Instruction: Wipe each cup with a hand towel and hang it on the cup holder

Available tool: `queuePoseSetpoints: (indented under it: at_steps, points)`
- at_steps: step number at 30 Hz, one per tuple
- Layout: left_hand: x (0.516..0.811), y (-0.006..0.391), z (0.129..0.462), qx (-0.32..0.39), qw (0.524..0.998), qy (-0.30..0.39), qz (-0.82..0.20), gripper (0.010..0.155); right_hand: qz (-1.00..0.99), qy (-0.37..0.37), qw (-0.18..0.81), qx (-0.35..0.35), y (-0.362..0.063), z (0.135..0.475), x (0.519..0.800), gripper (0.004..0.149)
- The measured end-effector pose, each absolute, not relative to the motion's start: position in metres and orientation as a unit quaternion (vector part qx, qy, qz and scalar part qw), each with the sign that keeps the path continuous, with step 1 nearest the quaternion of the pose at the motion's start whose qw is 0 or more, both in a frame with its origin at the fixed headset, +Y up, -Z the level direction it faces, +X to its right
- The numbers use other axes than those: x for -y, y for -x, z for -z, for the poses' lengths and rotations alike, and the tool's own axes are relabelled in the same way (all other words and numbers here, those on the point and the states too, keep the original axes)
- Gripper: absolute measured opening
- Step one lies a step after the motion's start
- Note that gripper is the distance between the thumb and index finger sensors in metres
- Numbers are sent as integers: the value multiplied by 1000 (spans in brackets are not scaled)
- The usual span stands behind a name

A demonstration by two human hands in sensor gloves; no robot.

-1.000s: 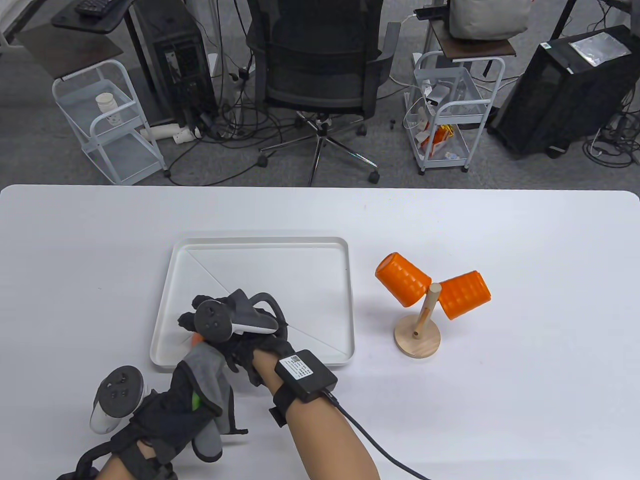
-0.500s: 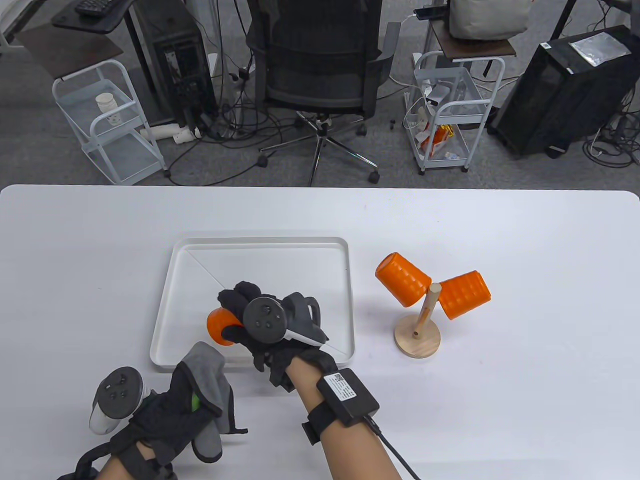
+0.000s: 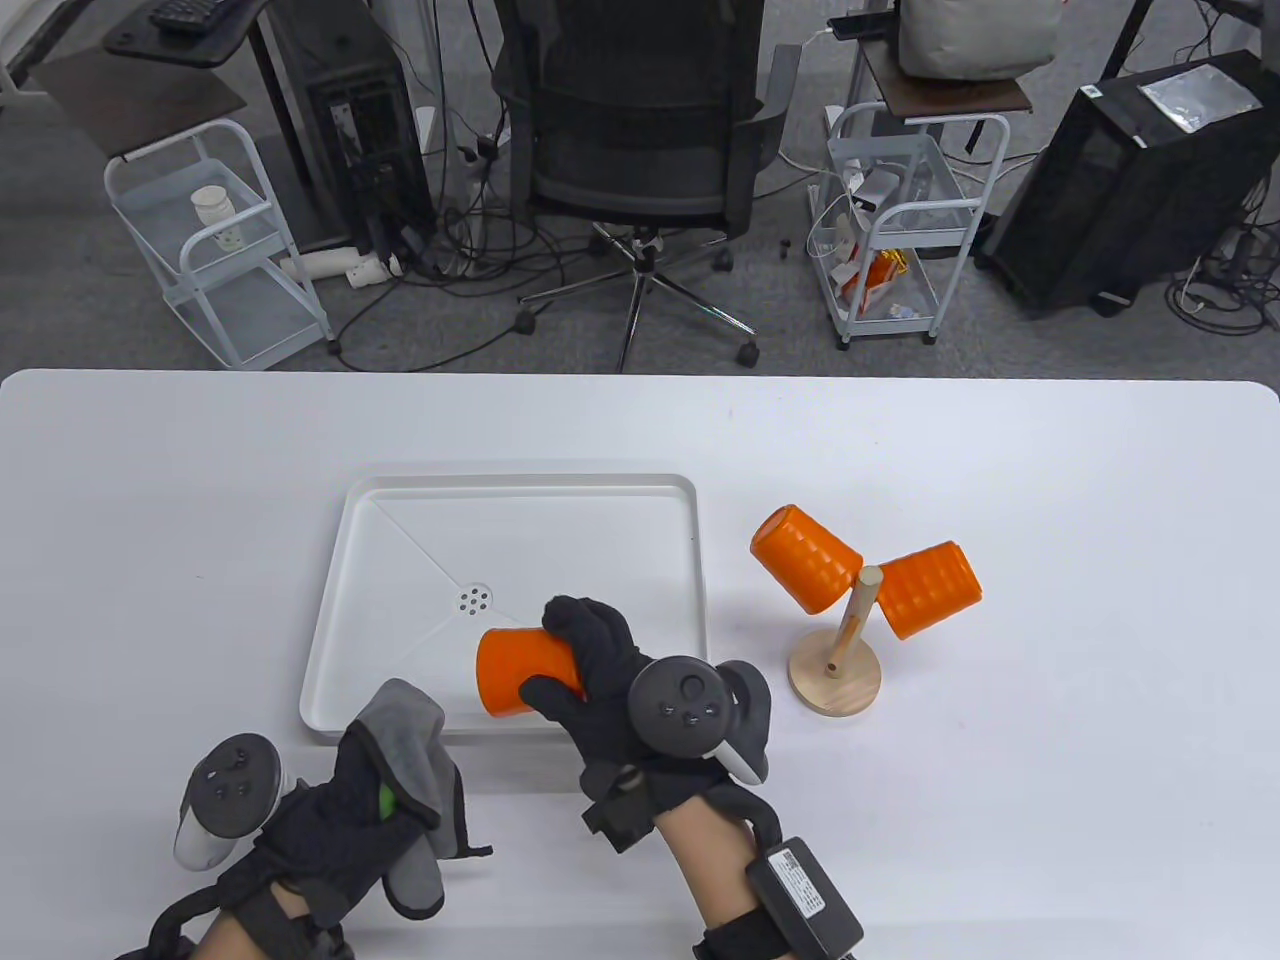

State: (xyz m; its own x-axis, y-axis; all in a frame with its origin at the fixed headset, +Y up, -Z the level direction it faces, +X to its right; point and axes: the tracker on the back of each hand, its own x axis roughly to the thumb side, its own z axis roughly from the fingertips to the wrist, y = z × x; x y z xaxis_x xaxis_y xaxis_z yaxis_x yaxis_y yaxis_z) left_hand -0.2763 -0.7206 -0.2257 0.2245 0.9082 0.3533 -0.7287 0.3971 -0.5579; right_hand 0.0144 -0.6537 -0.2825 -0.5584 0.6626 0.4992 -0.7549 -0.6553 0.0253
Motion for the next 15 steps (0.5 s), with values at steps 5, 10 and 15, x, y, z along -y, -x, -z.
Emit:
queuePoseSetpoints:
  at_steps: [5, 10, 15]
  points:
    - [720, 277, 226, 327, 766, 138, -536, 79, -846, -238, 469, 82, -18, 269, 664, 73]
    - [720, 276, 226, 332, 760, 142, -540, 80, -819, -243, 516, 61, -13, 260, 678, 74]
    - [720, 274, 225, 339, 753, 146, -544, 81, -803, -248, 539, 49, -10, 254, 685, 74]
